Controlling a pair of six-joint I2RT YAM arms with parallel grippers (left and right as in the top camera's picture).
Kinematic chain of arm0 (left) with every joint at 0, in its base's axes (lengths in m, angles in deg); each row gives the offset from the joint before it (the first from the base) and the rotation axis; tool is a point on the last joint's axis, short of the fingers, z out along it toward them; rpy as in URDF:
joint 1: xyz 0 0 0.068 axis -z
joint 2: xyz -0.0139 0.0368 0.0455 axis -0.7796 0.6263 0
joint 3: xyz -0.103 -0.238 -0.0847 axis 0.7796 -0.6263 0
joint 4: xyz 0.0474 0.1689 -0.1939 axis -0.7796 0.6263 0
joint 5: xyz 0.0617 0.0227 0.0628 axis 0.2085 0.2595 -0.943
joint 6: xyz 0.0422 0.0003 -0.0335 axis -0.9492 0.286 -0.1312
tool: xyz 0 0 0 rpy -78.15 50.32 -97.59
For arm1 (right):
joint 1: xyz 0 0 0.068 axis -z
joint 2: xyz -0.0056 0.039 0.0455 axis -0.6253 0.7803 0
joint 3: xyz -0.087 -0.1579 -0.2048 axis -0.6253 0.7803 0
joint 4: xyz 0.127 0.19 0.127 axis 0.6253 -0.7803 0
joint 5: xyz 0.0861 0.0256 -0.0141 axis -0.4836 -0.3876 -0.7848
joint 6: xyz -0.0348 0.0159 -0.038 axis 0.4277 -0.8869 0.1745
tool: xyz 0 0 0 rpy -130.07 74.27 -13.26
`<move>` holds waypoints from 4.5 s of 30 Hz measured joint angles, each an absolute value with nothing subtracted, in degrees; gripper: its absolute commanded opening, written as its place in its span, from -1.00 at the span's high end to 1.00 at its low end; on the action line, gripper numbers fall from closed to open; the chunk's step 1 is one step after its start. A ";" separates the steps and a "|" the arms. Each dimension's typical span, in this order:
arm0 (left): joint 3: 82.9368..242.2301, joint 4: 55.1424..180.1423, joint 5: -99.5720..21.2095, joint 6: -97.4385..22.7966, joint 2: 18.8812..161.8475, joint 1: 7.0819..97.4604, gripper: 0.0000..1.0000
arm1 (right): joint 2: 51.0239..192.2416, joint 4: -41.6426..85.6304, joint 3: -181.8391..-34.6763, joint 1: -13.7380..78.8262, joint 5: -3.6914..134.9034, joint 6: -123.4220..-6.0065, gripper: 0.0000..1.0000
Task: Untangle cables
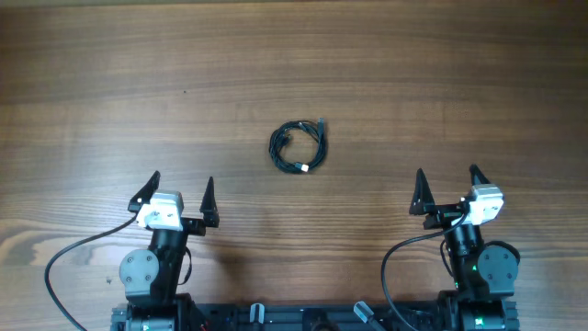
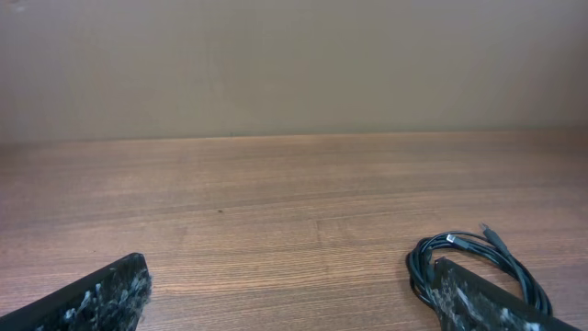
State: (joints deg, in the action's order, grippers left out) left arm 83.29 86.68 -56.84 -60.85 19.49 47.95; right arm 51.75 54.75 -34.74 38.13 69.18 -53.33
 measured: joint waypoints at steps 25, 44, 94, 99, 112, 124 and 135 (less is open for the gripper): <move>83.29 86.68 -56.84 -60.85 19.49 47.95 -1.00 | 51.75 54.77 -34.74 38.13 69.18 -53.33 -0.99; 83.29 86.68 -56.64 -60.85 19.49 47.95 -1.00 | 51.75 54.75 -34.74 38.13 69.14 -53.57 -0.99; 149.88 130.72 -21.54 -44.70 79.56 57.72 -1.00 | 125.97 -10.85 -112.03 38.22 31.32 -65.20 -1.00; 149.99 134.50 -24.38 -47.93 82.05 57.92 -1.00 | 130.52 -18.41 -111.98 37.74 43.08 -57.63 -1.00; 150.41 133.57 -42.44 -49.51 93.52 61.29 -0.72 | 130.69 -5.60 -110.19 37.67 53.81 -56.65 0.07; 150.41 116.76 -60.84 -34.56 113.48 76.57 -0.50 | 131.24 -6.17 -110.10 26.89 54.01 -59.08 -0.49; 150.41 117.63 -64.38 -26.21 120.01 77.31 -0.40 | 140.62 -4.31 -110.08 22.30 64.85 -70.07 -0.56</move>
State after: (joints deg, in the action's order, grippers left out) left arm 150.41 117.63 -64.38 -26.21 120.01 77.31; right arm 140.62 -4.31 -110.08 22.30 64.85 -70.07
